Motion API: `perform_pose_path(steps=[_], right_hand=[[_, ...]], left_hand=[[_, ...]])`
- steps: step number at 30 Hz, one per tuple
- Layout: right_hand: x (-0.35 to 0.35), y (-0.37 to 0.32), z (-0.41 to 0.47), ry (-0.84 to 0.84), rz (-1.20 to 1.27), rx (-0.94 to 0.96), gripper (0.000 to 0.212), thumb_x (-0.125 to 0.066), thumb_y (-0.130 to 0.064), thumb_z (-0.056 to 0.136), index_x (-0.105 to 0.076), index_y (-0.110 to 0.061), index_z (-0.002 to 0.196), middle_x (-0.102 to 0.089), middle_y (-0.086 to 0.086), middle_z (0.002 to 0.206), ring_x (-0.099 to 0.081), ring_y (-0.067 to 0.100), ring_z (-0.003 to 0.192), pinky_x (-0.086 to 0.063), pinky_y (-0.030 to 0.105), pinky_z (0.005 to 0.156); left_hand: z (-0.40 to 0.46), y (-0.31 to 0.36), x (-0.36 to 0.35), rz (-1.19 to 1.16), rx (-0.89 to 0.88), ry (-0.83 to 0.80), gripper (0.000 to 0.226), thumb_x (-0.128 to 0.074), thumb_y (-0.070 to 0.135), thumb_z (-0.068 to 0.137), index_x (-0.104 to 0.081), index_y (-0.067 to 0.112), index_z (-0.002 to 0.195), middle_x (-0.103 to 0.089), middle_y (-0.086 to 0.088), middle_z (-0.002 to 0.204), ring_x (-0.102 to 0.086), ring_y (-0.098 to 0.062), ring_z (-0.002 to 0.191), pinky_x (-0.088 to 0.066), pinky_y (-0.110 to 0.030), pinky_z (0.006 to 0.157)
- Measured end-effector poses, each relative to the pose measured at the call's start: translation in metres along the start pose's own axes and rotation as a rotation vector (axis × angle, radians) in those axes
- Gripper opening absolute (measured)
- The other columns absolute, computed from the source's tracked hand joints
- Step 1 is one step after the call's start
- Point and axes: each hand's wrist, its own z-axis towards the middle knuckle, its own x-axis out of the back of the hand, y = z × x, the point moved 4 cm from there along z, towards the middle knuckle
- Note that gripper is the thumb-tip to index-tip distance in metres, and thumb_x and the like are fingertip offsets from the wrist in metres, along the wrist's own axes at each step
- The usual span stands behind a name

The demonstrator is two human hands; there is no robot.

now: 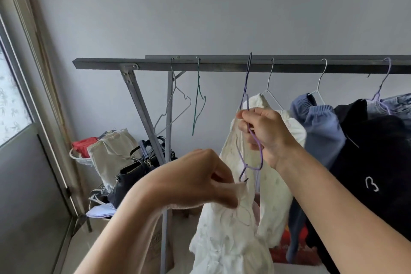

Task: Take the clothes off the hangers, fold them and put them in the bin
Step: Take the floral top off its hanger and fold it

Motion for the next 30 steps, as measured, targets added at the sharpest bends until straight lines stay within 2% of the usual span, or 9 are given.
perform_pose_path(steps=[4,8,11,15,18,21,23,26,30], right_hand=[[-0.005,-0.002,-0.003,-0.020,0.005,-0.069,0.016,-0.044,-0.008,0.096,-0.057,-0.008,0.086,-0.043,-0.001,0.046,-0.025,0.008,0.032,-0.016,0.016,0.037],[-0.001,-0.001,0.005,0.035,0.079,-0.064,0.014,-0.046,-0.007,0.094,-0.054,-0.010,0.083,-0.045,-0.003,0.043,-0.021,0.011,0.037,-0.012,0.021,0.044],[-0.004,0.005,0.009,0.026,0.139,-0.095,0.015,-0.043,-0.006,0.095,-0.048,-0.012,0.082,-0.047,-0.002,0.044,-0.021,0.009,0.035,-0.012,0.018,0.042],[-0.002,0.000,0.007,-0.004,0.232,-0.147,0.022,-0.042,-0.006,0.096,-0.047,-0.015,0.076,-0.042,-0.003,0.042,-0.021,0.008,0.032,-0.016,0.016,0.039],[-0.003,-0.019,-0.003,-0.143,0.275,-0.211,0.021,-0.038,-0.008,0.098,-0.051,-0.011,0.082,-0.033,-0.006,0.038,-0.022,0.005,0.025,-0.019,0.013,0.029],[-0.003,-0.042,-0.013,-0.286,0.207,-0.203,0.022,-0.034,-0.009,0.100,-0.053,-0.007,0.091,-0.029,-0.008,0.034,-0.019,0.004,0.024,-0.014,0.013,0.032],[-0.001,-0.057,-0.013,-0.324,0.175,-0.165,0.022,-0.033,-0.009,0.100,-0.054,-0.006,0.094,-0.029,-0.008,0.034,-0.019,0.004,0.025,-0.012,0.015,0.036],[-0.001,-0.067,0.003,-0.282,0.164,-0.088,0.023,-0.033,-0.009,0.101,-0.054,-0.006,0.093,-0.029,-0.007,0.033,-0.019,0.005,0.025,-0.010,0.014,0.038],[-0.003,-0.051,0.038,-0.156,0.123,-0.014,0.022,-0.034,-0.008,0.101,-0.054,-0.006,0.093,-0.031,-0.004,0.035,-0.020,0.007,0.026,-0.013,0.012,0.039]], left_hand=[[0.004,-0.012,0.001,-0.198,-0.008,-0.005,0.011,-0.069,0.038,0.089,-0.072,0.028,0.090,-0.063,0.014,0.072,-0.052,0.000,0.067,-0.041,-0.022,0.066],[0.002,-0.008,-0.011,-0.420,-0.101,-0.112,0.017,-0.070,0.027,0.091,-0.075,0.012,0.097,-0.075,-0.007,0.095,-0.065,-0.017,0.081,-0.051,-0.042,0.079],[0.004,-0.003,-0.014,-0.431,-0.116,-0.125,0.022,-0.070,0.027,0.092,-0.076,0.008,0.101,-0.076,-0.007,0.097,-0.066,-0.010,0.079,-0.051,-0.029,0.074],[0.007,-0.022,-0.023,-0.383,-0.021,-0.164,0.020,-0.069,0.033,0.091,-0.078,0.016,0.097,-0.077,0.001,0.096,-0.068,-0.006,0.087,-0.052,-0.033,0.090],[0.015,-0.042,-0.027,-0.446,0.072,0.023,0.018,-0.068,0.035,0.092,-0.079,0.020,0.092,-0.077,0.004,0.091,-0.070,-0.008,0.089,-0.052,-0.029,0.091],[0.024,-0.062,-0.030,-0.574,0.189,0.242,0.022,-0.065,0.032,0.094,-0.078,0.016,0.088,-0.075,0.003,0.082,-0.066,-0.005,0.076,-0.050,-0.021,0.078],[0.030,-0.071,-0.033,-0.622,0.255,0.315,0.026,-0.063,0.030,0.096,-0.076,0.010,0.086,-0.073,-0.002,0.079,-0.065,-0.010,0.073,-0.050,-0.027,0.075],[0.032,-0.078,-0.036,-0.710,0.313,0.353,0.028,-0.060,0.027,0.098,-0.075,0.009,0.082,-0.071,-0.003,0.074,-0.066,-0.014,0.069,-0.053,-0.029,0.068],[0.030,-0.077,-0.034,-0.815,0.281,0.396,0.028,-0.061,0.031,0.097,-0.074,0.010,0.084,-0.061,-0.004,0.072,-0.053,-0.019,0.065,-0.042,-0.030,0.063]])
